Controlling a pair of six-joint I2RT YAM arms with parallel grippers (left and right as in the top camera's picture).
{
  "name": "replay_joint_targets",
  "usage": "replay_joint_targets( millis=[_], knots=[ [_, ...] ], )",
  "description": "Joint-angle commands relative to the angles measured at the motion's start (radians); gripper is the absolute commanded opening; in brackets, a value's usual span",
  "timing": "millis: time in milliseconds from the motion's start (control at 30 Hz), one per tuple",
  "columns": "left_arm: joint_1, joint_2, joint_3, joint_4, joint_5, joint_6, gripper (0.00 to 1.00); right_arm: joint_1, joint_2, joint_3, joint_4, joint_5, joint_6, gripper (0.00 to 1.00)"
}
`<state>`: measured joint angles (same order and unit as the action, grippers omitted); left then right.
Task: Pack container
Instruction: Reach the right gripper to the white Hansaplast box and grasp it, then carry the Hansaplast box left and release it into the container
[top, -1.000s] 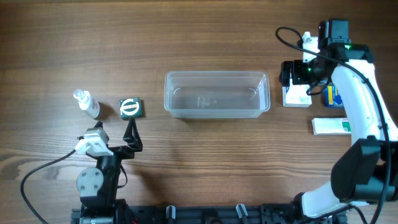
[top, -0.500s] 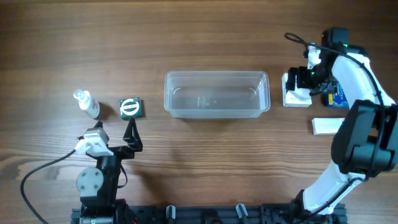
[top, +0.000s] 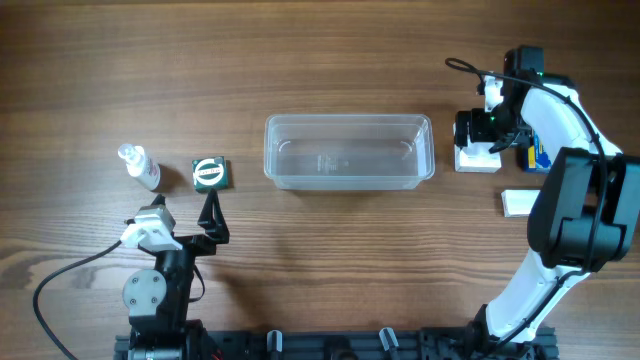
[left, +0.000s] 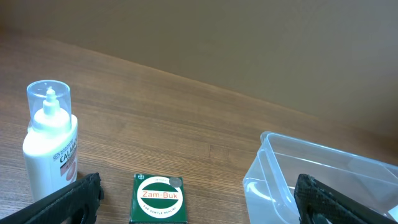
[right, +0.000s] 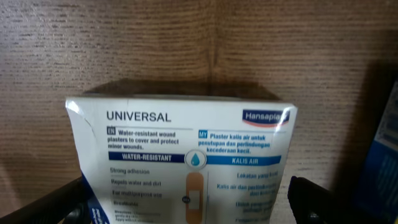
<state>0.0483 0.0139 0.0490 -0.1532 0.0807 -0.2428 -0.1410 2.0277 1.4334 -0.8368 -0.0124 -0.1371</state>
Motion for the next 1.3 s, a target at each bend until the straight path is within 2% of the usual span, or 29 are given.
replay_joint_targets(
  millis=[0, 200, 267, 300, 433, 600, 767, 833, 933, 1100, 1267],
  knots=[
    [0.006, -0.007, -0.007, 0.003, 0.008, -0.004, 1.00, 0.000, 0.034, 0.012, 0.014, 0.019, -0.021, 1.00],
    [0.006, -0.007, -0.007, 0.003, 0.008, -0.004, 1.00, 0.000, 0.045, 0.012, 0.021, 0.016, -0.020, 0.98],
    [0.006, -0.007, -0.007, 0.003, 0.008, -0.004, 1.00, 0.000, 0.045, 0.012, 0.021, 0.015, -0.017, 0.89],
    [0.006, -0.007, -0.007, 0.003, 0.008, -0.004, 1.00, 0.000, 0.045, 0.012, 0.021, 0.015, -0.017, 0.80],
    [0.006, -0.007, -0.007, 0.003, 0.008, -0.004, 1.00, 0.000, 0.043, 0.014, 0.024, 0.016, -0.016, 0.71],
    [0.006, -0.007, -0.007, 0.003, 0.008, -0.004, 1.00, 0.001, 0.013, 0.117, -0.032, 0.015, 0.064, 0.69],
    [0.006, -0.007, -0.007, 0.003, 0.008, -0.004, 1.00, 0.009, -0.056, 0.359, -0.290, -0.110, 0.127, 0.67],
    [0.006, -0.007, -0.007, 0.003, 0.008, -0.004, 1.00, 0.039, -0.106, 0.438, -0.402, -0.177, 0.201, 0.66],
    [0.006, -0.007, -0.007, 0.003, 0.008, -0.004, 1.00, 0.118, -0.184, 0.445, -0.455, -0.233, 0.277, 0.66],
    [0.006, -0.007, -0.007, 0.003, 0.008, -0.004, 1.00, 0.294, -0.200, 0.436, -0.487, -0.219, 0.405, 0.67],
    [0.006, -0.007, -0.007, 0.003, 0.008, -0.004, 1.00, 0.443, -0.185, 0.383, -0.481, 0.017, 0.558, 0.68]
  ],
)
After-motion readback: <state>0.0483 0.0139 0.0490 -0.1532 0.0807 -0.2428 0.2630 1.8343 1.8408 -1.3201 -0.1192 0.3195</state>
